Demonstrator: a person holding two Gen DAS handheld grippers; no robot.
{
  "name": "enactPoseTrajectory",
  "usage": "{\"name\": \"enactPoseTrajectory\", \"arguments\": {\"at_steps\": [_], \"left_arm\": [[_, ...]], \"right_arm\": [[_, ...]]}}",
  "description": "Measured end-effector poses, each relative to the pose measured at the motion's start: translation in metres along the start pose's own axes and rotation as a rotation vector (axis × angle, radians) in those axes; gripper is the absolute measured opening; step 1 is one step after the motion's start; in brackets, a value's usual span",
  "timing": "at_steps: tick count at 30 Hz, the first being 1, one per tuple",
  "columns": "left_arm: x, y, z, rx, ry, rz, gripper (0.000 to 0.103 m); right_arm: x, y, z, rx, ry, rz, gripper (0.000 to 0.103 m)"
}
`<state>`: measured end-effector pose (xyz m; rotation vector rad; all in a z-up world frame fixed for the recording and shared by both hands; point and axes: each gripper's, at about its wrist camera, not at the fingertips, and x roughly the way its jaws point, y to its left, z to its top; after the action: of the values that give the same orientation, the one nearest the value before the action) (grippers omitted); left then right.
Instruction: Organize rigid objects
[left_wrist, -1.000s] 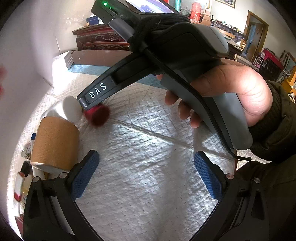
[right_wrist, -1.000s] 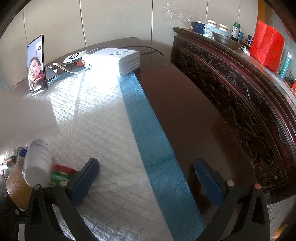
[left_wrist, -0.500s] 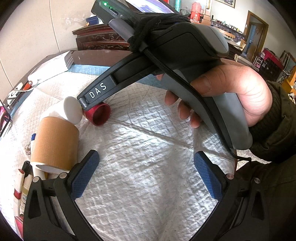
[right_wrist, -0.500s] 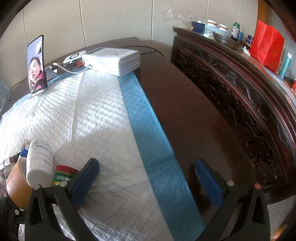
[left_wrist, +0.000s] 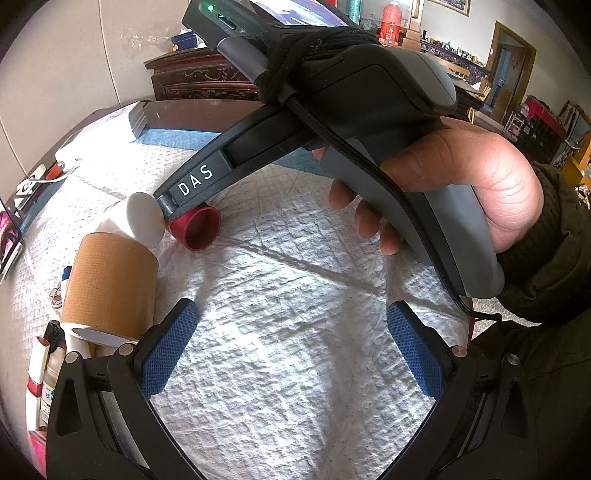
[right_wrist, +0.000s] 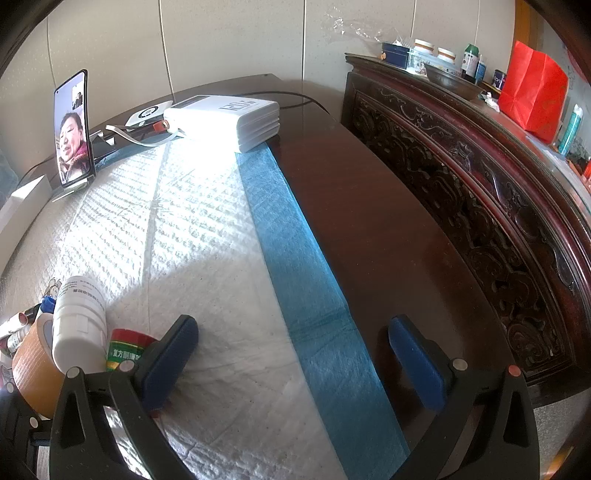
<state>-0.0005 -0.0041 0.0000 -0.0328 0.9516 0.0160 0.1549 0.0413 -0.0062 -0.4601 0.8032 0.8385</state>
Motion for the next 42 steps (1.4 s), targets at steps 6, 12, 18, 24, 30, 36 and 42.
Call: {"name": "enactPoseTrajectory", "arguments": {"at_steps": [6, 12, 18, 24, 30, 36, 42], "left_arm": [[0.000, 0.000, 0.000, 0.000, 0.000, 0.000, 0.103], [0.000, 0.000, 0.000, 0.000, 0.000, 0.000, 0.103], [0.000, 0.000, 0.000, 0.000, 0.000, 0.000, 0.103], [0.000, 0.000, 0.000, 0.000, 0.000, 0.001, 0.103], [0.000, 0.000, 0.000, -0.002, 0.001, 0.002, 0.103], [-0.010, -0.003, -0.003, -0.032, -0.007, 0.012, 0.102], [-0.122, 0.025, -0.028, -0.177, -0.274, 0.077, 0.103]], "right_arm": [[0.000, 0.000, 0.000, 0.000, 0.000, 0.000, 0.103], [0.000, 0.000, 0.000, 0.000, 0.000, 0.000, 0.103], [0.000, 0.000, 0.000, 0.000, 0.000, 0.000, 0.103], [0.000, 0.000, 0.000, 0.000, 0.000, 0.000, 0.103], [0.000, 0.000, 0.000, 0.000, 0.000, 0.000, 0.103], [-0.001, 0.000, -0.001, 0.004, -0.001, -0.003, 0.103], [-0.021, -0.020, -0.001, 0.075, -0.056, 0.031, 0.103]]}}
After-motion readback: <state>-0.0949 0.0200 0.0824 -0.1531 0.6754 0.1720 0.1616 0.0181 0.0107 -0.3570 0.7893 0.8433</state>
